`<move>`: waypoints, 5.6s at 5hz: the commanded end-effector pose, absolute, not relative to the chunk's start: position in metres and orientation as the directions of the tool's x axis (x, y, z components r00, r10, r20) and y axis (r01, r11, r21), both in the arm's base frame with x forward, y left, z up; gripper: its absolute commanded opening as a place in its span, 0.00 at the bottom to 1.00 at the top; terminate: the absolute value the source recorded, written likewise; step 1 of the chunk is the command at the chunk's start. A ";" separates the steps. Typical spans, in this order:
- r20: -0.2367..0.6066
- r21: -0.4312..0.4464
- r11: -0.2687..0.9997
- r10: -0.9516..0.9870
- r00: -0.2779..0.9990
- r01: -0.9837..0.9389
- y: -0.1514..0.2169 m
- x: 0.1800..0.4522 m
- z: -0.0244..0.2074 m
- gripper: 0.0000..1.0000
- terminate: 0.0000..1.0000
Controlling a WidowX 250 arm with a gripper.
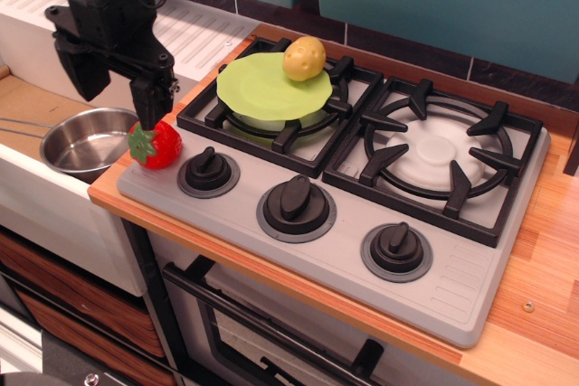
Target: Put potato on plate and strawberry in pot or pan in sink
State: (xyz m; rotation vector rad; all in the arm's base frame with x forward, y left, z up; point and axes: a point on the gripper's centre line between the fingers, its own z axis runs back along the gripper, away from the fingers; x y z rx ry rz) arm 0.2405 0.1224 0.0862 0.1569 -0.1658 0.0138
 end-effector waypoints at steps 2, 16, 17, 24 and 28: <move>0.274 0.150 0.988 -0.003 0.962 -0.040 0.120 0.249 0.078 1.00 0.00; 0.281 0.059 0.998 -0.047 0.959 0.031 0.130 0.251 0.077 0.00 0.00; 0.251 0.084 0.995 -0.073 0.965 0.053 0.138 0.251 0.098 0.00 0.00; 0.325 0.116 0.970 -0.239 0.915 0.212 0.212 0.292 0.065 0.00 0.00; 0.307 0.117 0.978 -0.203 0.930 0.175 0.217 0.276 0.060 0.00 0.00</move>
